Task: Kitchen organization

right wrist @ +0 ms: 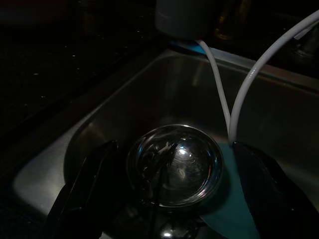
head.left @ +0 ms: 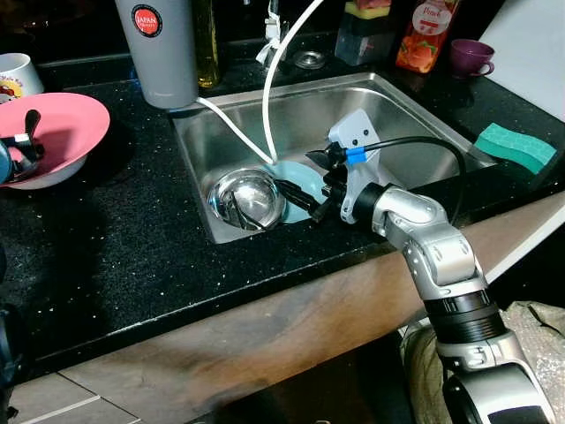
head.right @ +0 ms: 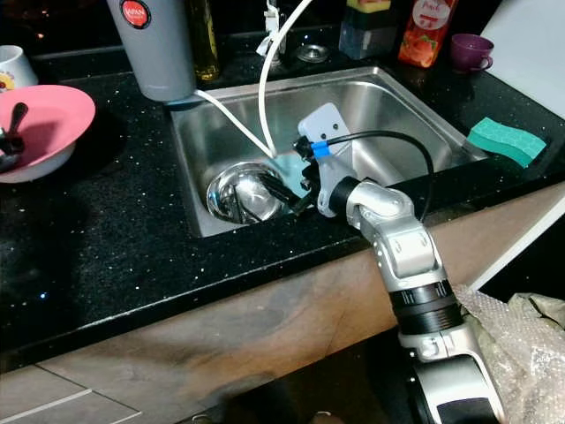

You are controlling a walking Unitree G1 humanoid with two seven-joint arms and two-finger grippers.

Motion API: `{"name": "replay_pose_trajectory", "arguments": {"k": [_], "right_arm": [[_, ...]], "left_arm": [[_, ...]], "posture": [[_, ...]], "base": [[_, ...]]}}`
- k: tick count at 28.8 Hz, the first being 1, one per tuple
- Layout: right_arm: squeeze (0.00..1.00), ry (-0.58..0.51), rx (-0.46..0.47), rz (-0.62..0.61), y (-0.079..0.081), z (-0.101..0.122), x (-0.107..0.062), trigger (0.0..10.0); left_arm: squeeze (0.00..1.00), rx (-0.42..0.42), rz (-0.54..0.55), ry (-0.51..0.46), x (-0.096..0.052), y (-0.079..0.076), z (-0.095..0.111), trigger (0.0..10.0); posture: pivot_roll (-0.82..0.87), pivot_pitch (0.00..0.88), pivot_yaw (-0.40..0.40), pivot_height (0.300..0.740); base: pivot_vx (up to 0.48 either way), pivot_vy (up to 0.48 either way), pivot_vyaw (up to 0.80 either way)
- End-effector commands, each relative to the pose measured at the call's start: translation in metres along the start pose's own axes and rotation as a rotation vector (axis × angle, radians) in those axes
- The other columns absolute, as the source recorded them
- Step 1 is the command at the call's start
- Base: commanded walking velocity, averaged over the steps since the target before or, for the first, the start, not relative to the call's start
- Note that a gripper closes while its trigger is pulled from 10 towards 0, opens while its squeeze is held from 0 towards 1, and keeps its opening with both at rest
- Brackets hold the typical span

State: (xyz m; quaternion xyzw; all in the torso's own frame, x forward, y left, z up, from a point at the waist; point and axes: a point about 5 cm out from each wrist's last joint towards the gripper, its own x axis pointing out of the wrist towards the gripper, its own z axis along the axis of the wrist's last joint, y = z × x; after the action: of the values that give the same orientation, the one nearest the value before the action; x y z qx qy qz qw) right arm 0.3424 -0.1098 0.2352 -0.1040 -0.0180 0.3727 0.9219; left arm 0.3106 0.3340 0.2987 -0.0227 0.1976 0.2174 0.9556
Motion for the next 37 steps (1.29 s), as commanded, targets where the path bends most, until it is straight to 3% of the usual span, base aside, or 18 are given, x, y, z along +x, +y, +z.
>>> {"name": "replay_pose_trajectory", "arguments": {"k": [1, 4, 6, 7, 8, 9, 27, 32, 35, 37], "right_arm": [[0.00, 0.003, -0.006, 0.010, 0.002, -0.002, -0.001, 10.0], [0.00, 0.002, -0.007, 0.011, 0.002, -0.001, 0.000, 10.0], [0.00, 0.001, -0.008, 0.011, 0.002, -0.001, 0.000, 10.0], [0.00, 0.001, -0.008, 0.010, 0.002, 0.000, 0.000, 10.0], [0.00, 0.001, -0.008, 0.010, 0.002, 0.000, 0.000, 10.0], [0.00, 0.000, -0.009, 0.010, 0.001, 0.000, 0.000, 10.0], [0.00, -0.001, -0.010, 0.004, -0.001, 0.000, 0.001, 10.0], [0.00, -0.004, -0.012, 0.000, -0.002, 0.002, 0.001, 10.0], [0.00, -0.004, -0.013, -0.001, -0.002, 0.002, 0.001, 10.0], [0.00, -0.007, -0.014, -0.009, -0.003, 0.002, 0.001, 10.0]], "left_arm": [[0.00, -0.003, -0.004, 0.024, -0.001, 0.003, -0.005, 10.0], [0.00, -0.010, -0.023, 0.051, 0.001, 0.002, -0.010, 10.0], [0.00, -0.019, -0.048, 0.070, 0.002, -0.001, -0.015, 4.3], [0.00, -0.023, -0.054, 0.072, 0.002, -0.001, -0.016, 2.9], [0.00, -0.023, -0.054, 0.072, 0.002, -0.001, -0.016, 2.9], [0.00, -0.025, -0.059, 0.068, 0.002, -0.002, -0.017, 0.0], [0.00, -0.014, -0.073, -0.003, 0.002, -0.001, -0.004, 0.0], [0.00, -0.009, -0.088, -0.139, -0.003, -0.005, 0.016, 0.0], [0.00, -0.015, -0.093, -0.164, -0.004, -0.006, 0.020, 0.0], [0.00, 0.017, -0.113, -0.266, -0.008, -0.013, 0.032, 0.0]], "posture": [[0.04, 0.077, -0.036, 0.740], [0.04, 0.077, -0.036, 0.740], [0.04, 0.077, -0.036, 0.740], [0.04, 0.077, -0.036, 0.740], [0.04, 0.077, -0.036, 0.740], [0.04, 0.079, -0.035, 0.740], [0.04, 0.079, -0.036, 0.740], [0.04, 0.084, -0.037, 0.740], [0.04, 0.084, -0.037, 0.740], [0.04, 0.085, -0.035, 0.740]], "base": [[0.000, 0.000, 0.00], [0.000, 0.000, 0.00], [0.000, 0.000, 0.00], [0.000, 0.000, 0.00], [0.000, 0.000, 0.00], [0.000, 0.000, 0.00], [0.000, 0.000, 0.00], [0.000, 0.000, 0.00], [0.000, 0.000, 0.00], [0.000, 0.000, 0.00]]}}
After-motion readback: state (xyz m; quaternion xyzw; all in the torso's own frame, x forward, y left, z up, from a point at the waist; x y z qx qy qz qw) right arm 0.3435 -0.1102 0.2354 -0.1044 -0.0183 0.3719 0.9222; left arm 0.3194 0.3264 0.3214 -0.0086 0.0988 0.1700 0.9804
